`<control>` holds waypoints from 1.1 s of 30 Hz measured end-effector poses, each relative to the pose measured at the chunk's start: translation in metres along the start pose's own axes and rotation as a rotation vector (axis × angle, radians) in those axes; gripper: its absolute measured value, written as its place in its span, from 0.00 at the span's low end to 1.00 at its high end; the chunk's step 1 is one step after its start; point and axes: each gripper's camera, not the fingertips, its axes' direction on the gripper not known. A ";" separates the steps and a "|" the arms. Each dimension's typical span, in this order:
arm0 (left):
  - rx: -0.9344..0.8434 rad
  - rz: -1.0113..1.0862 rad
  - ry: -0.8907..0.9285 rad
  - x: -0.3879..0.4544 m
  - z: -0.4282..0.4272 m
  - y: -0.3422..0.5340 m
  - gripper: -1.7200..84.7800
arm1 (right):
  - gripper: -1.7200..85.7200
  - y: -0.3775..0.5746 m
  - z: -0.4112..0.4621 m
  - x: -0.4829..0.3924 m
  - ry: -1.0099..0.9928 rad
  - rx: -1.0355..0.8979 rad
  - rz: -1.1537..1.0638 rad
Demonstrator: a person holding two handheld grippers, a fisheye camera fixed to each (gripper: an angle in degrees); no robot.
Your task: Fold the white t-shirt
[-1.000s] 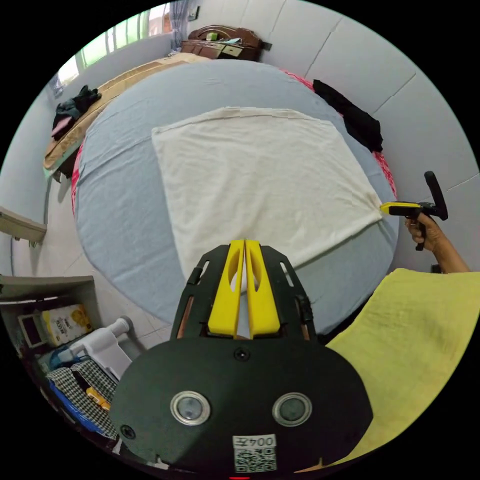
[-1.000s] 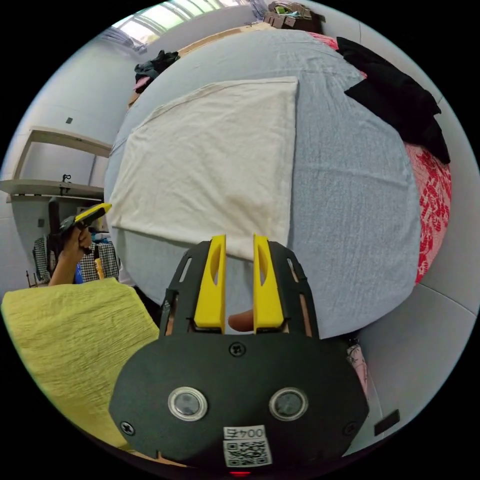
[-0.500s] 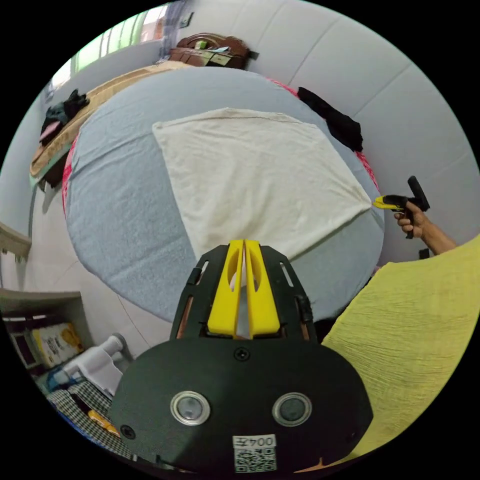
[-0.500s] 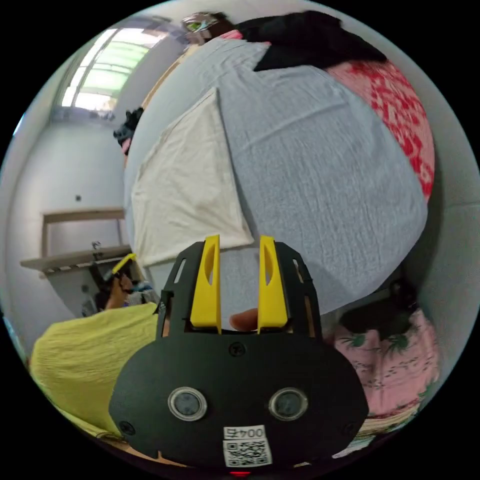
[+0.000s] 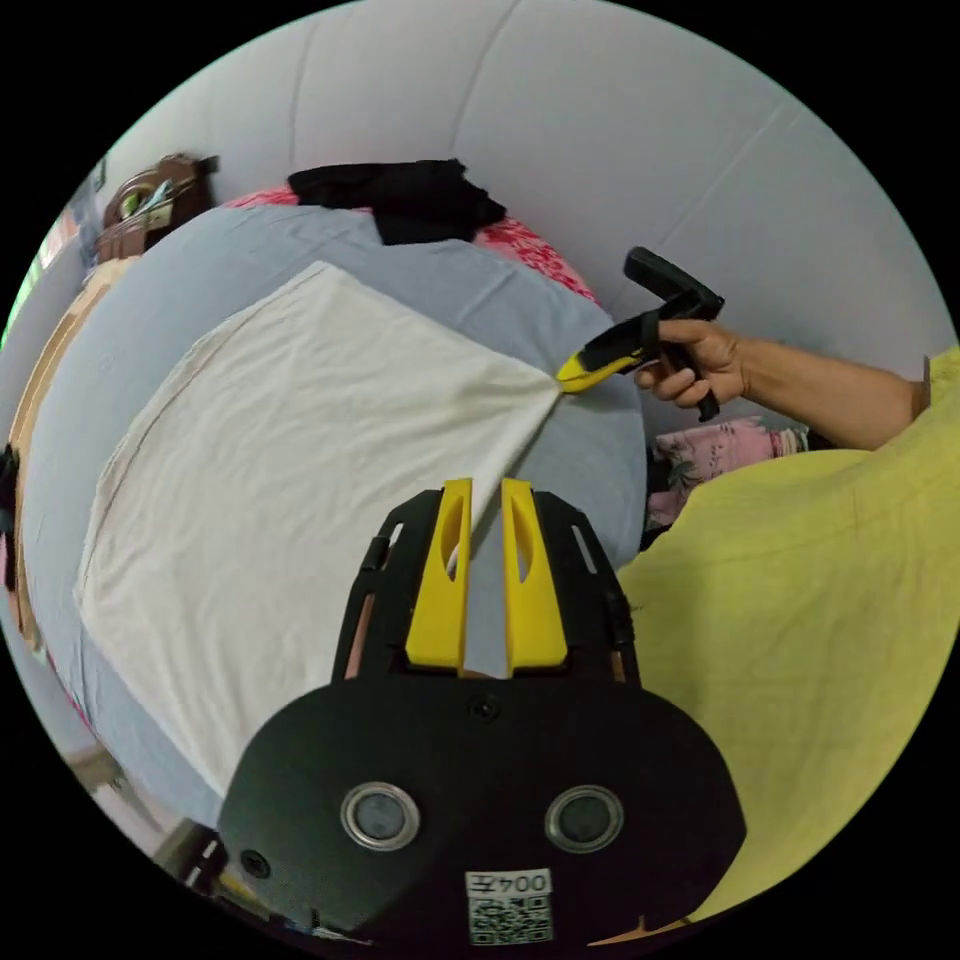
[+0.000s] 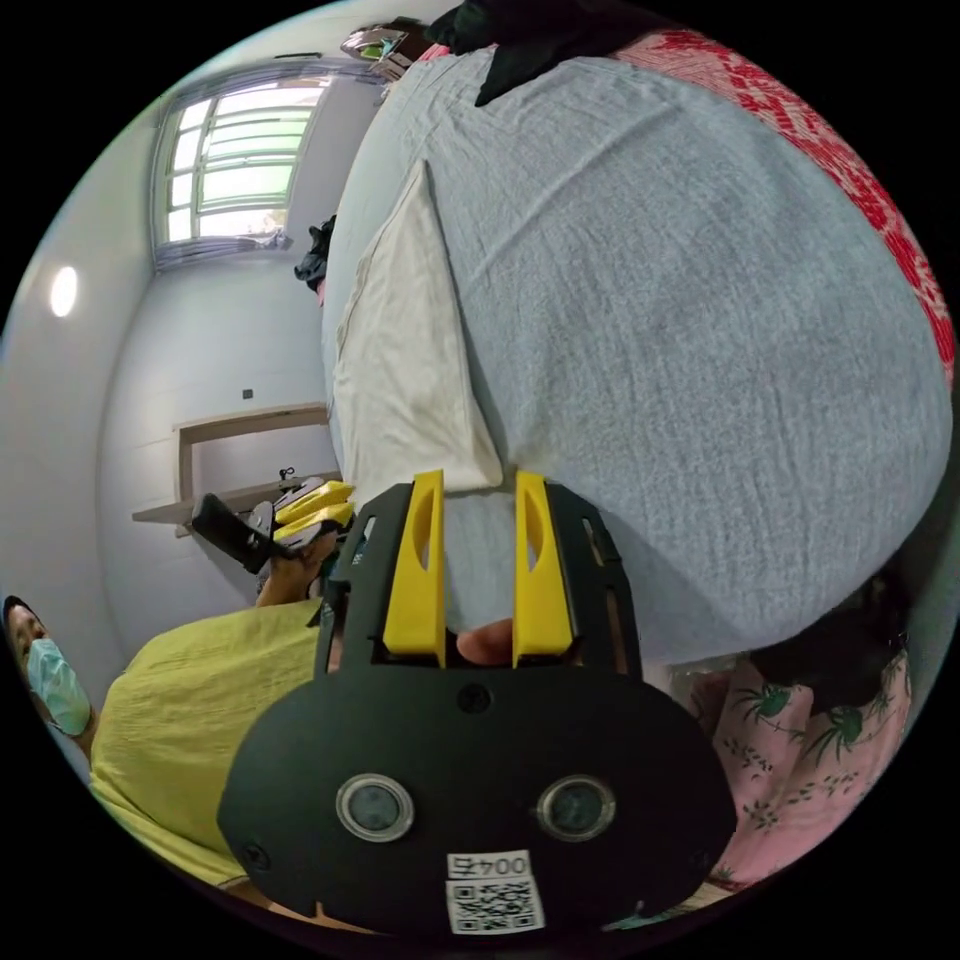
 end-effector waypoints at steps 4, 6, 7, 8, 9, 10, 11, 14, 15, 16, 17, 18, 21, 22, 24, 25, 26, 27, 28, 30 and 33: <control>-0.059 0.109 -0.021 0.045 0.030 -0.026 0.11 | 0.07 -0.019 0.003 0.010 -0.064 -0.023 -0.030; -0.074 0.180 -0.073 0.075 0.043 -0.036 0.12 | 0.06 -0.024 -0.002 0.008 -0.085 -0.011 -0.053; -0.075 0.197 -0.094 0.082 0.045 -0.038 0.13 | 0.05 -0.028 -0.007 0.007 -0.119 -0.007 -0.058; -0.079 0.229 -0.136 0.096 0.049 -0.041 0.14 | 0.05 -0.032 -0.012 0.006 -0.151 -0.007 -0.062; -0.078 0.255 -0.179 0.108 0.053 -0.043 0.15 | 0.05 -0.034 -0.014 0.006 -0.163 -0.006 -0.067; -0.079 0.265 -0.202 0.114 0.055 -0.044 0.15 | 0.05 -0.038 -0.020 0.004 -0.174 -0.003 -0.070; -0.088 0.286 -0.254 0.124 0.059 -0.045 0.15 | 0.05 -0.043 -0.023 0.003 -0.186 -0.006 -0.081; -0.104 0.305 -0.406 0.142 0.068 -0.044 0.13 | 0.05 -0.057 -0.028 -0.004 -0.237 -0.031 -0.115; -0.108 0.302 -0.473 0.147 0.070 -0.042 0.10 | 0.05 -0.060 -0.028 -0.005 -0.246 -0.035 -0.122; -0.101 0.300 -0.502 0.149 0.069 -0.040 0.08 | 0.06 -0.067 -0.029 -0.008 -0.258 -0.041 -0.132; -0.073 0.294 -0.530 0.152 0.065 -0.036 0.06 | 0.07 -0.074 -0.030 -0.008 -0.269 -0.042 -0.138; -0.062 0.271 -0.526 0.153 0.061 -0.033 0.05 | 0.07 -0.079 -0.031 -0.008 -0.278 -0.042 -0.138; -0.040 0.190 -0.472 0.148 0.043 -0.023 0.04 | 0.18 -0.107 -0.033 0.005 -0.331 -0.024 -0.070; -0.033 0.173 -0.459 0.146 0.039 -0.020 0.04 | 0.20 -0.121 -0.031 0.011 -0.359 -0.019 -0.037; -0.001 0.110 -0.418 0.138 0.022 -0.007 0.04 | 0.21 -0.145 -0.024 0.016 -0.391 -0.027 -0.009; 0.006 0.095 -0.409 0.136 0.019 -0.004 0.04 | 0.21 -0.162 -0.016 0.018 -0.406 -0.033 0.009; 0.019 0.063 -0.391 0.131 0.012 0.004 0.03 | 0.21 -0.180 -0.008 0.017 -0.423 -0.042 0.023; 0.036 0.029 -0.378 0.127 0.005 0.011 0.03 | 0.21 -0.190 -0.003 0.017 -0.430 -0.049 0.028; 0.042 0.014 -0.372 0.124 0.002 0.015 0.03 | 0.21 -0.208 0.007 0.013 -0.433 -0.058 0.033; 0.064 -0.031 -0.350 0.116 -0.009 0.033 0.03 | 0.21 -0.235 0.024 0.004 -0.421 -0.082 0.029; 0.080 -0.068 -0.332 0.108 -0.019 0.056 0.03 | 0.21 -0.276 0.053 -0.013 -0.385 -0.114 0.017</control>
